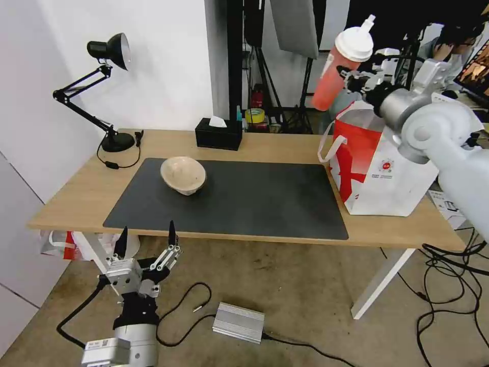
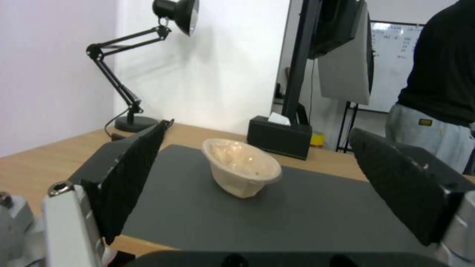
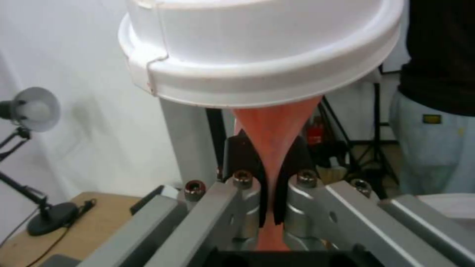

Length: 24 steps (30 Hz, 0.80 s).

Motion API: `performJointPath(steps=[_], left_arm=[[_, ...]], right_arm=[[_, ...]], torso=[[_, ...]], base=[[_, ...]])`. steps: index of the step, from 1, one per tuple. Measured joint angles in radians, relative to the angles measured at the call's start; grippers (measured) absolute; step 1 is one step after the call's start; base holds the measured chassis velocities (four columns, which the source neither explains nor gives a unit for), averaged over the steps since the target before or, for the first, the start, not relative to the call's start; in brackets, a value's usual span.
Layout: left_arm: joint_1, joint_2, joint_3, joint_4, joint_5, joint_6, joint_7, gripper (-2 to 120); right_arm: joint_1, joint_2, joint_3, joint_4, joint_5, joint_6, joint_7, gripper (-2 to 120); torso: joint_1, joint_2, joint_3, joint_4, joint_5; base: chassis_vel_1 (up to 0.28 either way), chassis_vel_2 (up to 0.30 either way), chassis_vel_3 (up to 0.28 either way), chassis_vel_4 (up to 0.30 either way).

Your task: Pick up the trash from the table and place it into the takeout bag.

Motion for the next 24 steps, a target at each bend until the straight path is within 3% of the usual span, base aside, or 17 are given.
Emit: performJointPath(steps=[24], left_arm=[[-0.007,0.007,0.009,0.005,-0.003,-0.002,-0.001,100]], right_arm=[[-0.063,-0.065,0.084,-0.057,-0.055,0.001,-0.003,2]], torso=[[0.000,0.000,0.000,-0.0001,0.0000]], base=[[0.000,0.000,0.000,0.000]])
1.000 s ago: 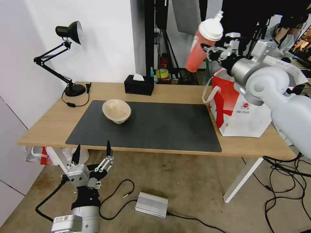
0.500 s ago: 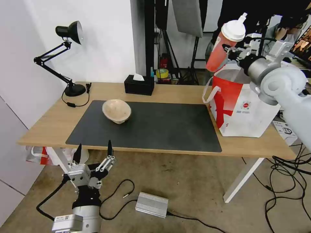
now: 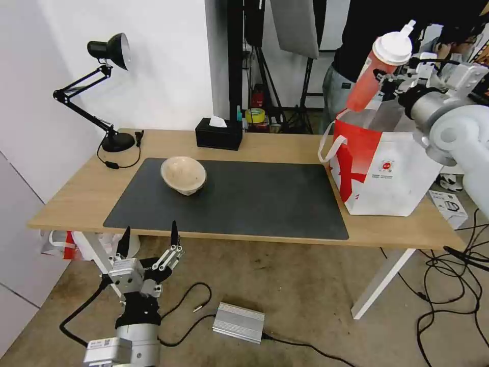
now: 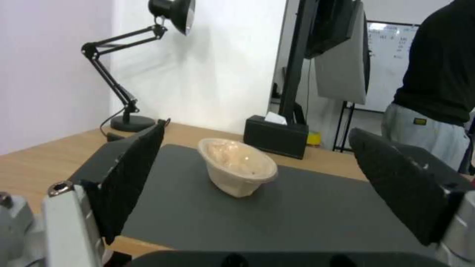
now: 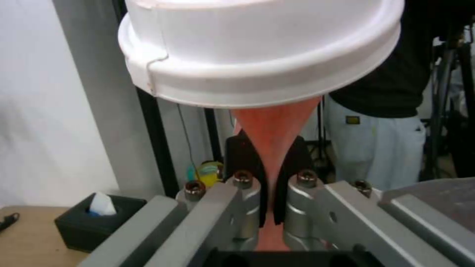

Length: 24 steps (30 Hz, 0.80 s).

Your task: Pick up the trash from the table and place it into the takeout bag.

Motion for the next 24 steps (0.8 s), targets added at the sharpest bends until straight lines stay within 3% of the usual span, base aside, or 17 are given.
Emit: performJointPath(steps=[24], left_arm=[[0.010,0.000,-0.002,0.001,0.001,-0.002,0.000,100]], right_arm=[[-0.040,0.029,0.026,-0.103,-0.052,0.017,-0.021,2]], torso=[[0.000,0.000,0.000,0.0000,0.0000]], base=[[0.000,0.000,0.000,0.000]])
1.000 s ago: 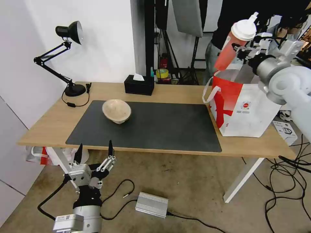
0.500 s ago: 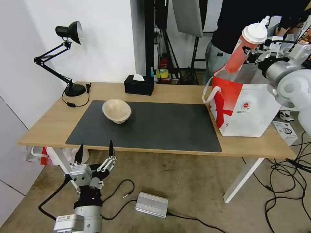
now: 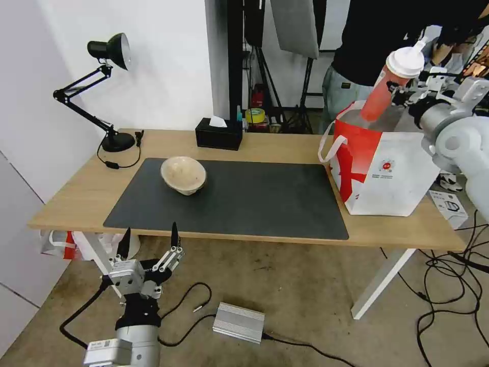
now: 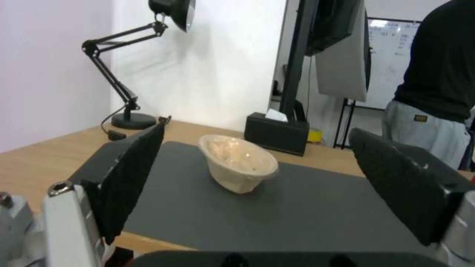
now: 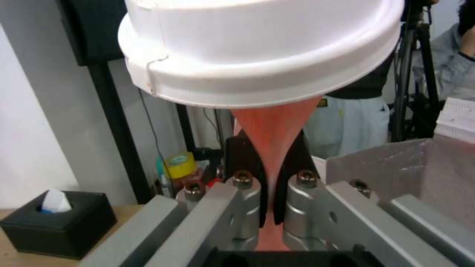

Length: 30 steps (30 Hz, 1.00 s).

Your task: Pick up the trash from the table and place it into the takeout bag.

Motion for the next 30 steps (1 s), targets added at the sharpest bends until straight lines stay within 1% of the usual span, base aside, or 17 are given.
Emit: performJointPath(steps=[9,10,15,30], left_arm=[[-0.004,0.004,-0.001,0.008,-0.001,-0.002,0.000,100],[-0.005,0.005,0.000,0.010,-0.002,-0.002,0.000,100],[-0.010,0.006,0.001,0.014,-0.003,-0.002,0.000,100],[-0.021,0.012,0.000,0.018,-0.020,-0.002,0.000,100]], right_arm=[[0.005,0.036,-0.015,-0.065,-0.049,0.014,-0.020,1],[0.006,0.046,-0.024,-0.092,-0.073,0.025,-0.032,1],[0.009,0.064,-0.033,-0.144,-0.099,0.034,-0.045,1],[0.010,0.099,-0.059,-0.197,-0.141,0.048,-0.055,1]], torso=[[0.000,0.000,0.000,0.0000,-0.0001],[0.000,0.000,0.000,0.0000,-0.0001],[0.000,0.000,0.000,0.0000,-0.0001],[0.000,0.000,0.000,0.0000,-0.0001]], base=[[0.000,0.000,0.000,0.000],[0.000,0.000,0.000,0.000],[0.000,0.000,0.000,0.000],[0.000,0.000,0.000,0.000]])
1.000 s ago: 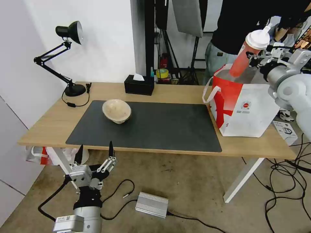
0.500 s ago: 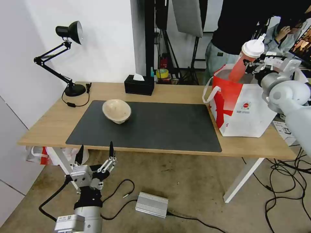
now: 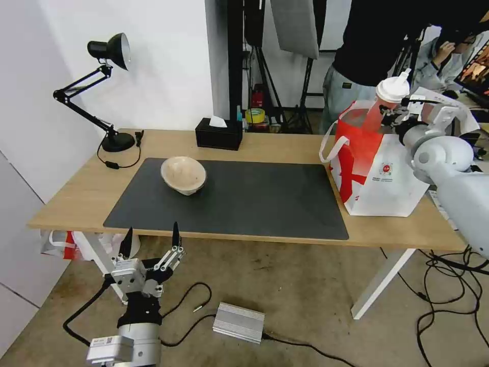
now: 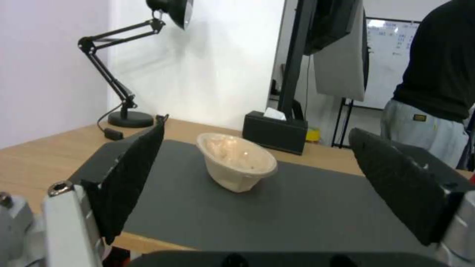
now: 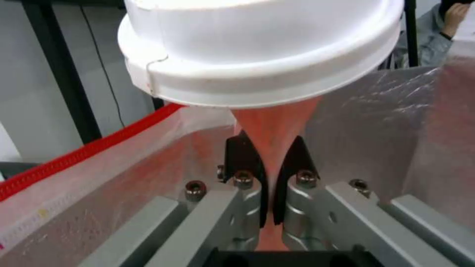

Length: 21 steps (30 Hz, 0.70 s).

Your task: Pick up the trash from the table and place it into the takeout bag.

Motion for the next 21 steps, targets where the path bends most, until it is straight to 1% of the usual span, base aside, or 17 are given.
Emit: performJointPath(steps=[12,21], left_arm=[[-0.002,0.002,0.004,0.003,-0.001,0.000,0.000,100],[-0.006,0.002,0.008,0.007,-0.001,0.000,0.000,100]], right_arm=[[-0.014,0.016,-0.011,-0.013,-0.016,0.001,-0.002,1],[-0.026,0.019,-0.032,0.005,-0.016,0.000,-0.003,1]], torso=[[0.000,0.000,0.000,0.0000,0.0000],[0.000,0.000,0.000,0.0000,0.0000]], base=[[0.000,0.000,0.000,0.000],[0.000,0.000,0.000,0.000]])
